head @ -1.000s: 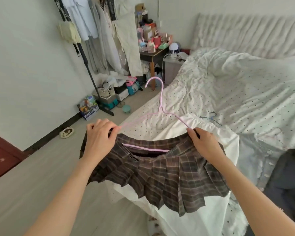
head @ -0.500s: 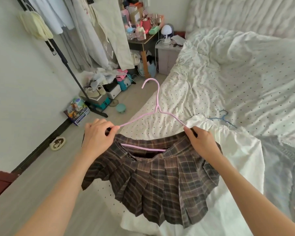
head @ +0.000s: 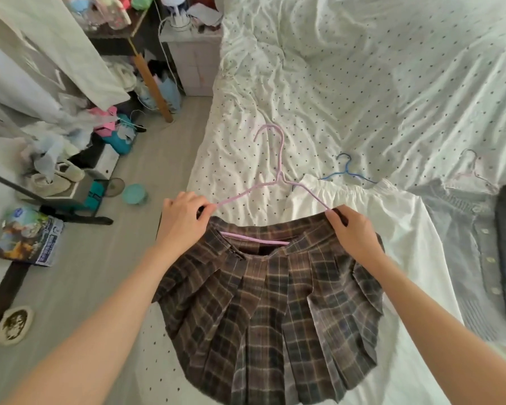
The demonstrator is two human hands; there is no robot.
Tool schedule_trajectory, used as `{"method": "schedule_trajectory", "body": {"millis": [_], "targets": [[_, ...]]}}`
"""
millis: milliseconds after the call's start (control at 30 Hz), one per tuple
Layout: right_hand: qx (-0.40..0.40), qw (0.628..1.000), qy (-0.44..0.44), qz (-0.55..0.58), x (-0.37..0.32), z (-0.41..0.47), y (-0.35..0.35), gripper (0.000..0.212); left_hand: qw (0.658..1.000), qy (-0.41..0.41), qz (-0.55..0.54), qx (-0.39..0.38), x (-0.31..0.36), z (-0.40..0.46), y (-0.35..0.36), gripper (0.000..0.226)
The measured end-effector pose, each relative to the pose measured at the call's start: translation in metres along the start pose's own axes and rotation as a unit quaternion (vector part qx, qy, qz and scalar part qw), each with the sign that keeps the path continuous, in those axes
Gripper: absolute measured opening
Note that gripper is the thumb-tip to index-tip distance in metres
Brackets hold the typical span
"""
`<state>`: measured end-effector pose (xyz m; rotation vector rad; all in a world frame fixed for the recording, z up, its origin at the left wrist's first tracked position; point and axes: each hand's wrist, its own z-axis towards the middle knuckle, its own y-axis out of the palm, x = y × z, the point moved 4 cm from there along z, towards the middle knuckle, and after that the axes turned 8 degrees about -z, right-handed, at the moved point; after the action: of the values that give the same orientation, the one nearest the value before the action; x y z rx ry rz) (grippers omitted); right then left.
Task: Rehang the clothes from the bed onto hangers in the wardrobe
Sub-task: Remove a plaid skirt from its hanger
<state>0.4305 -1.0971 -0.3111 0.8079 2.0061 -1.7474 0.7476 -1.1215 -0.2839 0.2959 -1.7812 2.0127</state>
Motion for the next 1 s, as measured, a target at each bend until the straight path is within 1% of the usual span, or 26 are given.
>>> {"method": "schedule_trajectory", "body": {"millis": [167, 267, 400, 500, 567, 667, 767, 833, 933, 1000], "targets": [[0.026, 0.999, 0.034, -0.023, 0.018, 0.068, 0.017, 0.028, 0.998, 0.034, 0.023, -0.045, -0.022, 0.074, 0.057, 0.027], [0.041, 0.998, 0.045, -0.032, 0.033, 0.116, 0.036, 0.030, 0.997, 0.024, 0.019, -0.064, -0.037, 0.123, 0.094, 0.026], [0.057, 0.994, 0.066, -0.064, 0.058, 0.178, 0.064, 0.026, 0.996, 0.015, 0.029, -0.087, -0.059, 0.175, 0.149, 0.023], [0.033, 0.990, 0.090, -0.101, 0.079, 0.212, 0.090, 0.025, 0.990, 0.010, 0.066, -0.122, -0.077, 0.193, 0.194, 0.026], [0.010, 0.987, 0.119, -0.104, 0.095, 0.228, 0.106, 0.024, 0.988, 0.011, 0.075, -0.138, -0.086, 0.201, 0.218, 0.026], [-0.004, 0.985, 0.149, -0.090, 0.110, 0.241, 0.120, 0.024, 0.987, 0.007, 0.067, -0.149, -0.091, 0.211, 0.240, 0.025], [0.010, 0.985, 0.166, -0.053, 0.117, 0.248, 0.123, 0.026, 0.982, -0.006, 0.036, -0.183, -0.095, 0.214, 0.255, 0.027], [0.005, 0.987, 0.146, -0.060, 0.120, 0.245, 0.126, 0.030, 0.978, -0.008, 0.023, -0.208, -0.094, 0.207, 0.261, 0.032], [-0.008, 0.984, 0.076, -0.162, 0.126, 0.222, 0.132, 0.039, 0.972, -0.017, 0.027, -0.234, -0.087, 0.184, 0.262, 0.041], [0.004, 0.979, 0.043, -0.202, 0.128, 0.203, 0.129, 0.044, 0.973, -0.010, 0.022, -0.228, -0.072, 0.172, 0.256, 0.043]]}}
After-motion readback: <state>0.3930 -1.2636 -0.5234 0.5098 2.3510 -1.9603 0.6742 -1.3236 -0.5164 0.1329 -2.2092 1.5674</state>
